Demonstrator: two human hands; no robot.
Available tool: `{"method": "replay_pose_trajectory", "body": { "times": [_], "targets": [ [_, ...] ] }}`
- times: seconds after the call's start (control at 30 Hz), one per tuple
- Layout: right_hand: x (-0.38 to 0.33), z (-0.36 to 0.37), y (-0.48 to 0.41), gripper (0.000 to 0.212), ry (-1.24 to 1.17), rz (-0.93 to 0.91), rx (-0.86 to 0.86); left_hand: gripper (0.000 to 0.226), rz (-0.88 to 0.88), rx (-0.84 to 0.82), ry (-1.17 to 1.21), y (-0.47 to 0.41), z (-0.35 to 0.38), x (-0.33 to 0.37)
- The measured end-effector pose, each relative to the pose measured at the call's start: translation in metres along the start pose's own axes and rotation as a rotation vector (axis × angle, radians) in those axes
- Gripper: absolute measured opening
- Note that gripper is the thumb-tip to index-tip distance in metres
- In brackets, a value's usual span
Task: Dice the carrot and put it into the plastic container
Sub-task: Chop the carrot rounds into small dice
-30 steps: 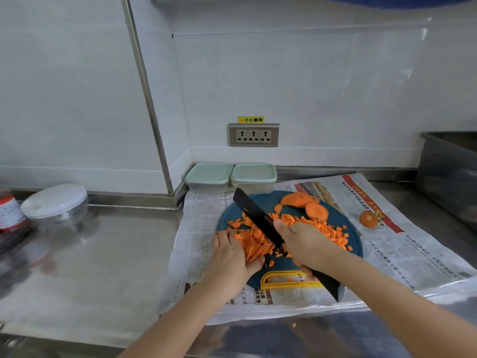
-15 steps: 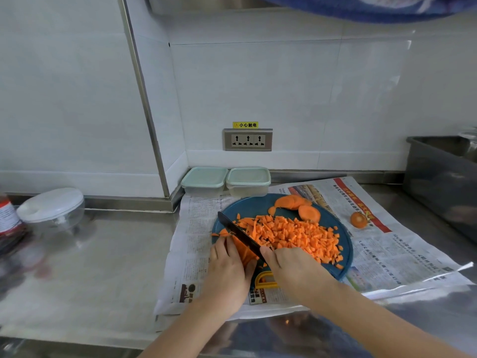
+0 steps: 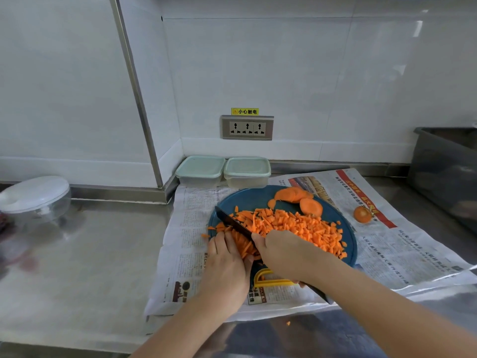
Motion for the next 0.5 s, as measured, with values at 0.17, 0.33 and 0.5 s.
{"method": "replay_pose_trajectory", "body": {
  "times": [0.17, 0.33, 0.5],
  "targets": [
    [0.012, 0.006, -0.006, 0.035, -0.236, 0.138, -0.057, 0.061, 0.035, -0.06, 0.036, -0.002, 0.0, 0.0],
    [0.034, -0.005, 0.003, 0.055, -0.509, 0.143, -0.063, 0.065, 0.087, -0.1, -0.006, -0.007, -0.003, 0.005],
    [0.027, -0.023, 0.028, 0.053, -0.322, 0.055, 0.071, 0.087, -0.027, -0.092, 0.004, -0.003, -0.005, -0.005]
  ]
}}
Point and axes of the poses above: each hand's wrist, its own y-axis away from the middle knuckle, its own z-axis out of the palm, x = y × z, the point moved 9 cm from there along -y, towards the middle knuckle, and after that the axes turned 9 degrees about y, right-handed, at the moved point
